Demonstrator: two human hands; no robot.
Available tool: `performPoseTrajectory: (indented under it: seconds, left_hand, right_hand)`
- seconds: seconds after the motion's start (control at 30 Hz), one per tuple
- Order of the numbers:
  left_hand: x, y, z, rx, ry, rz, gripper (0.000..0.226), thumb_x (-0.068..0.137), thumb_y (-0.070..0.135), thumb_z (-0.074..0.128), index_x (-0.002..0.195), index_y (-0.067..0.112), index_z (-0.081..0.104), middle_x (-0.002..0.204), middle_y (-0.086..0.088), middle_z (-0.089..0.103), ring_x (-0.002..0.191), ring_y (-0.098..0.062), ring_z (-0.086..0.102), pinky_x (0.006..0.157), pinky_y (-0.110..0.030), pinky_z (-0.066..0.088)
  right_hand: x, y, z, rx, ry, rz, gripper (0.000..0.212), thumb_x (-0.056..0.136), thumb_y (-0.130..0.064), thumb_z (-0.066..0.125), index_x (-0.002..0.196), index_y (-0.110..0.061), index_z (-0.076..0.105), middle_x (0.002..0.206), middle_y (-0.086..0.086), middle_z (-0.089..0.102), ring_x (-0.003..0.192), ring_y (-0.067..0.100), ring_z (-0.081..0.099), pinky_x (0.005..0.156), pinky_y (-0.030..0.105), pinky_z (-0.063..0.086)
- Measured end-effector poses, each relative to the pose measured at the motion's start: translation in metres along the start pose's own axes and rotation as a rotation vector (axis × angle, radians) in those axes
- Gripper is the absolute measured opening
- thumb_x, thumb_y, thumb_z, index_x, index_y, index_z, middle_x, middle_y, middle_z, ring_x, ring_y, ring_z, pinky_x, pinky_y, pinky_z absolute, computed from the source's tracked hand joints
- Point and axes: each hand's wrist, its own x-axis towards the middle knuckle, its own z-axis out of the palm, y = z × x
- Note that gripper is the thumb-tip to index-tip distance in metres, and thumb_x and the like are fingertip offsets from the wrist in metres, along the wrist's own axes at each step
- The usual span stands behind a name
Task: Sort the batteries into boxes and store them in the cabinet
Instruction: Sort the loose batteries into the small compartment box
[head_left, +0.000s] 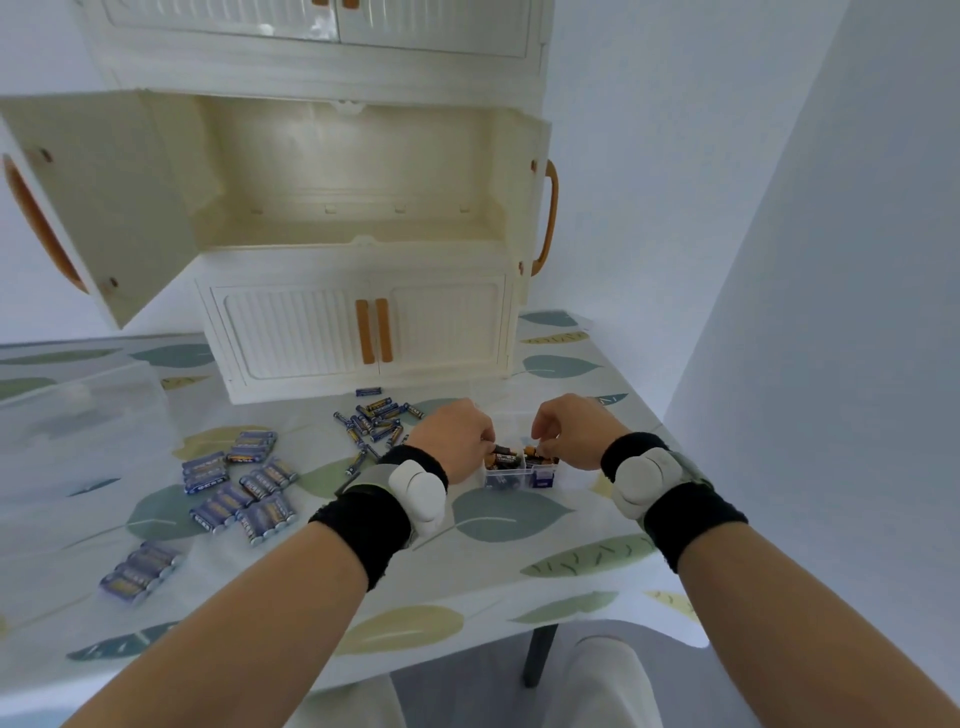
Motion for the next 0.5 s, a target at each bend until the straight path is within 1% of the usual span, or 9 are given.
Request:
performPoseTrajectory:
  seconds: [0.1, 0.2, 0.27, 0.33, 0.4, 0.5]
  left_hand:
    - [0.001, 0.001, 0.002, 0.015, 0.004, -0.024, 0.025, 0.097, 0.029, 0.055, 0.104, 0.016, 0.075, 0.104, -0.006, 0.066, 0.091, -0.023, 0.064, 0.082, -0.031, 0.051]
    - [0.001, 0.004, 0.006, -0.039, 0.094, -0.034, 0.016, 0.094, 0.025, 0.058, 0.107, 0.019, 0.064, 0.107, -0.003, 0.058, 0.093, -0.022, 0.062, 0.086, -0.035, 0.053]
    - [0.002, 0.005, 0.007, -0.076, 0.129, -0.016, 0.012, 0.094, 0.029, 0.057, 0.103, 0.021, 0.059, 0.103, -0.002, 0.057, 0.091, -0.021, 0.06, 0.085, -0.037, 0.053]
    - [0.003, 0.005, 0.008, -0.053, 0.082, -0.004, 0.015, 0.093, 0.036, 0.059, 0.098, 0.022, 0.062, 0.102, -0.002, 0.058, 0.091, -0.021, 0.058, 0.085, -0.037, 0.052]
    - [0.003, 0.0, 0.009, -0.05, 0.036, -0.014, 0.02, 0.09, 0.042, 0.062, 0.097, 0.023, 0.063, 0.102, -0.001, 0.058, 0.092, -0.021, 0.058, 0.085, -0.037, 0.051]
    - [0.002, -0.008, 0.008, -0.091, 0.053, -0.018, 0.022, 0.092, 0.043, 0.059, 0.097, 0.022, 0.061, 0.102, 0.0, 0.06, 0.091, -0.02, 0.058, 0.084, -0.037, 0.051]
  right_hand:
    - [0.002, 0.0, 0.005, -0.013, 0.017, 0.003, 0.01, 0.084, -0.022, 0.074, 0.094, -0.021, 0.072, 0.089, -0.007, 0.067, 0.084, 0.013, 0.062, 0.076, 0.023, 0.048]
    - [0.002, 0.0, 0.008, -0.032, 0.034, -0.002, 0.003, 0.085, -0.02, 0.073, 0.086, -0.022, 0.072, 0.08, -0.012, 0.062, 0.079, 0.011, 0.061, 0.07, 0.02, 0.044]
    - [0.005, -0.001, 0.009, -0.033, 0.027, -0.01, 0.007, 0.084, -0.018, 0.072, 0.081, -0.024, 0.073, 0.076, -0.013, 0.063, 0.077, 0.01, 0.063, 0.068, 0.02, 0.045]
    - [0.007, -0.003, 0.007, -0.034, 0.029, -0.011, 0.008, 0.083, -0.019, 0.07, 0.078, -0.024, 0.073, 0.076, -0.012, 0.065, 0.077, 0.011, 0.064, 0.069, 0.022, 0.048]
    - [0.012, -0.006, 0.006, -0.037, 0.053, -0.014, 0.008, 0.083, -0.019, 0.068, 0.078, -0.025, 0.071, 0.079, -0.011, 0.066, 0.077, 0.012, 0.063, 0.069, 0.023, 0.047]
    - [0.018, -0.012, 0.005, -0.03, 0.1, -0.036, 0.009, 0.086, -0.02, 0.066, 0.079, -0.024, 0.07, 0.078, -0.011, 0.064, 0.076, 0.011, 0.061, 0.07, 0.024, 0.047]
